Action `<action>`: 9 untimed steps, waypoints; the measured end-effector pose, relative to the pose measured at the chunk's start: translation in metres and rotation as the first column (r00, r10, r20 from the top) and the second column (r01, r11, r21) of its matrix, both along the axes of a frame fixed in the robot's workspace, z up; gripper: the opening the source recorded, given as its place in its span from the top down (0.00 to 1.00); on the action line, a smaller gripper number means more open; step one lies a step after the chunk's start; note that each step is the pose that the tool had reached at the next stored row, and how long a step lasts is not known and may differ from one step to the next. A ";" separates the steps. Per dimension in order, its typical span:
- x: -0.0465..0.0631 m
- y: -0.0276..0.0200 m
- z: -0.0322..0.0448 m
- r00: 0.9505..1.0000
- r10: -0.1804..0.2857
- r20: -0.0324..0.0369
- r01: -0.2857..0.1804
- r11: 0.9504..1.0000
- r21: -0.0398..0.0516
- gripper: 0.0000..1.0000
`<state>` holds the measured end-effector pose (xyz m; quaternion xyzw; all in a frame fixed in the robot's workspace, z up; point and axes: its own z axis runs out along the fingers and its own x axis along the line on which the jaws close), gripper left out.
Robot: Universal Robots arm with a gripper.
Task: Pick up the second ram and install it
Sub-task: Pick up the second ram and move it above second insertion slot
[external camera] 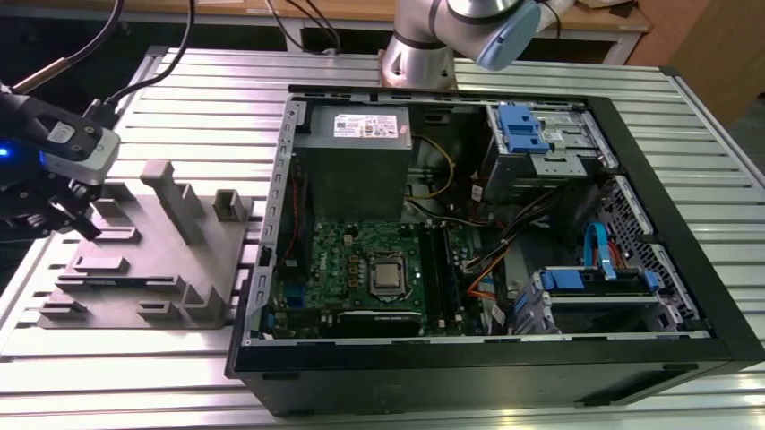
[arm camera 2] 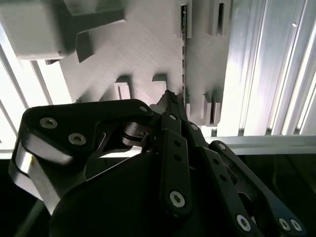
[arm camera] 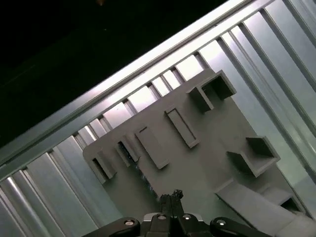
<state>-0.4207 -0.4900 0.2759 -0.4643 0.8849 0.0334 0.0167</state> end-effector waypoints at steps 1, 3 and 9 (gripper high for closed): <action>0.000 0.0000 -0.0007 1.000 0.018 0.000 -0.018 1.000 0.000 0.93; 0.000 0.0000 -0.0021 0.999 0.054 0.000 -0.054 0.999 0.000 0.93; 0.000 0.0000 -0.0066 0.987 0.163 0.000 -0.163 0.987 0.000 0.93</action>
